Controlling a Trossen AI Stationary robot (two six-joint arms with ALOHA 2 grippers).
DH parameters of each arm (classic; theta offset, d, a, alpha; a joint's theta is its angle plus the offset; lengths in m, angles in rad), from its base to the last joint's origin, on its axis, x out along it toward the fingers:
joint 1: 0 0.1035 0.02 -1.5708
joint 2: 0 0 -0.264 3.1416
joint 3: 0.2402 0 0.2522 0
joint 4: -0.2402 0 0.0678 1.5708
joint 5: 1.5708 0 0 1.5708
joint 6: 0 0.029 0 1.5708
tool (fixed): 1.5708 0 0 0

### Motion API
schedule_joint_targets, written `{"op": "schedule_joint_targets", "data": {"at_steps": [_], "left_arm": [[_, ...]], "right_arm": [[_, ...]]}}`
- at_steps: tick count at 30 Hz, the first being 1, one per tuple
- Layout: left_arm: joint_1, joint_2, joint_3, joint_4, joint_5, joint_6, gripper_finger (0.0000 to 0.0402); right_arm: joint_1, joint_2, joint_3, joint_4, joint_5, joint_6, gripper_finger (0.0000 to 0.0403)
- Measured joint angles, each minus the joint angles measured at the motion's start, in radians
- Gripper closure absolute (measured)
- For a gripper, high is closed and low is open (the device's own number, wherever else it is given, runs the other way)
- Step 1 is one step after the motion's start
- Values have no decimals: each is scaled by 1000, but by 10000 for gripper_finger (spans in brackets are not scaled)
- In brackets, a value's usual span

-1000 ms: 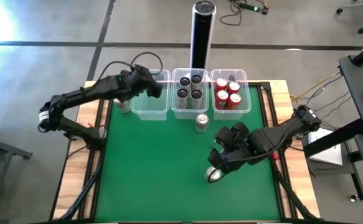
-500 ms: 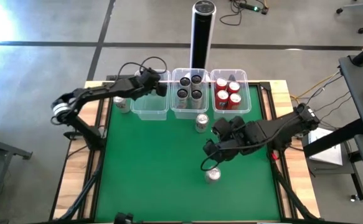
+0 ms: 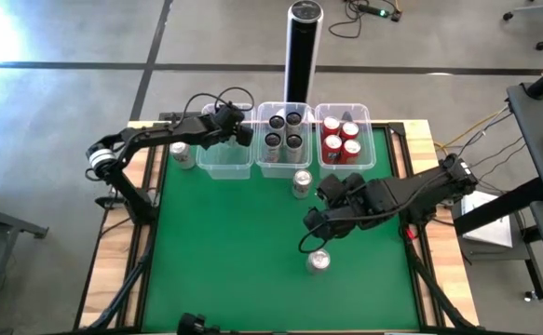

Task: Sort soda cans
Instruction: Put the silver soda can into the left transparent bin

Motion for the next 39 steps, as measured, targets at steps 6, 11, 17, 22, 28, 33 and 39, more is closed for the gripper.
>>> {"op": "schedule_joint_targets", "data": {"at_steps": [6,11,17,22,28,33,39], "left_arm": [[0,0,0,8,-2,-9,114],[0,-25,3,-2,13,-17,114],[3,-47,86,-35,113,232,114],[30,-53,138,-152,273,502,114],[113,-64,88,-177,509,784,114],[171,-51,26,-27,611,878,114],[186,-8,-2,107,639,883,114]], "right_arm": [[-2,0,-2,1,0,-2,35],[-2,0,-2,1,0,-3,35],[-2,0,-3,1,0,-2,35],[3,0,-3,1,-7,30,35],[13,1,-10,3,-28,64,35],[14,1,-19,5,-54,94,35],[9,0,-19,5,-58,142,35]]}}
